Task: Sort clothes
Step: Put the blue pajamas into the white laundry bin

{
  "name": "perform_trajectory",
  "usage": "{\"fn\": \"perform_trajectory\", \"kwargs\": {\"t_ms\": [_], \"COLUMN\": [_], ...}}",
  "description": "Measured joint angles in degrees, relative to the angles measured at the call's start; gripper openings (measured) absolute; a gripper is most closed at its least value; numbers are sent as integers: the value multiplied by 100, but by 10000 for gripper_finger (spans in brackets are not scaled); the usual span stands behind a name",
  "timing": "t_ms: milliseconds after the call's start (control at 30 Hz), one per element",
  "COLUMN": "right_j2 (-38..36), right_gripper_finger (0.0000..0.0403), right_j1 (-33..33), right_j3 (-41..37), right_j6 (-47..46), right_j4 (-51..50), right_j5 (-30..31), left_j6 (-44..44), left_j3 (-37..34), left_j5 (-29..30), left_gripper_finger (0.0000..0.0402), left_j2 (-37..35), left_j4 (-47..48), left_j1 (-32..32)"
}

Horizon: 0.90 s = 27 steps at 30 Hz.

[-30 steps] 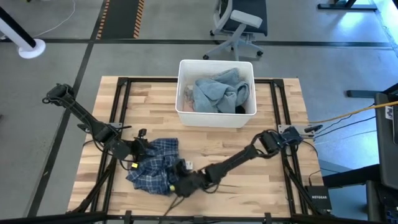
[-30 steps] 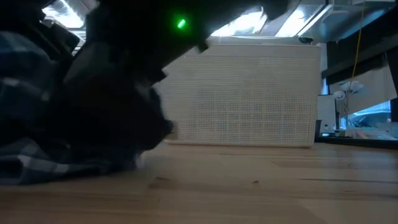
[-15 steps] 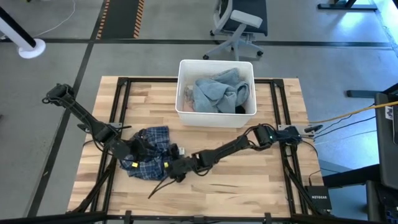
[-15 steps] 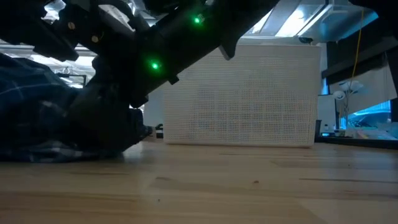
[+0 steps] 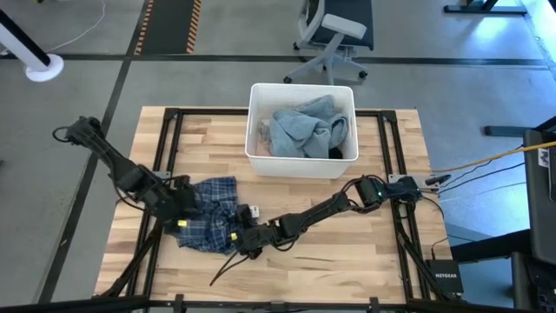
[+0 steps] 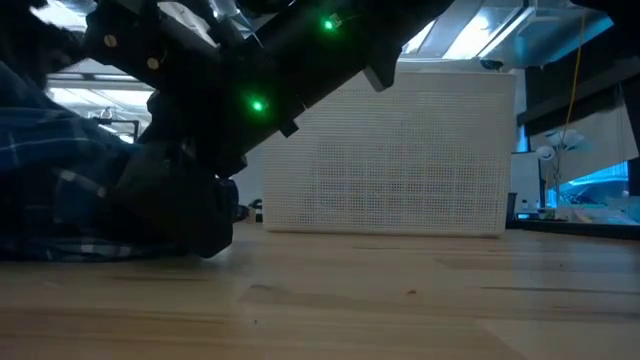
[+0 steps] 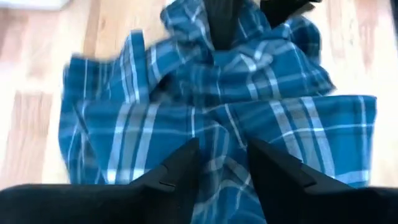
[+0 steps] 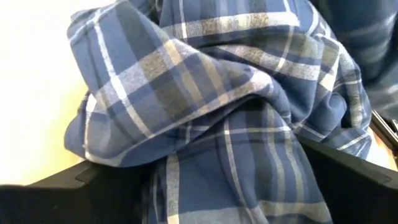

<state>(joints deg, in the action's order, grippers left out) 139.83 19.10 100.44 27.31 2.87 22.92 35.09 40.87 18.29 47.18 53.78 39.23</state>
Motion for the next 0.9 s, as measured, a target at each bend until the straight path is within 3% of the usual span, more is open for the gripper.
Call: {"fn": "perform_trajectory", "kwargs": {"t_ms": [167, 367, 700, 900], "right_j2": [0, 0, -2, -2], "right_gripper_finger": [385, 385, 385, 385], "right_j1": [0, 0, 0, 6], "right_j3": [0, 0, 0, -2], "right_j6": [2, 0, 76, 1087], "right_j4": [0, 0, 153, 770], "right_j5": [4, 8, 15, -5], "left_j6": [1072, 2005, 1436, 657], "left_j3": [367, -413, -2155, -2811], "left_j5": [-884, -1085, -1226, -828], "left_gripper_finger": [131, 131, 131, 131], "left_j2": [-4, -3, 356, 702], "left_j4": [1088, 1322, -2166, -4506], "left_j1": [111, 303, 326, 90]}}
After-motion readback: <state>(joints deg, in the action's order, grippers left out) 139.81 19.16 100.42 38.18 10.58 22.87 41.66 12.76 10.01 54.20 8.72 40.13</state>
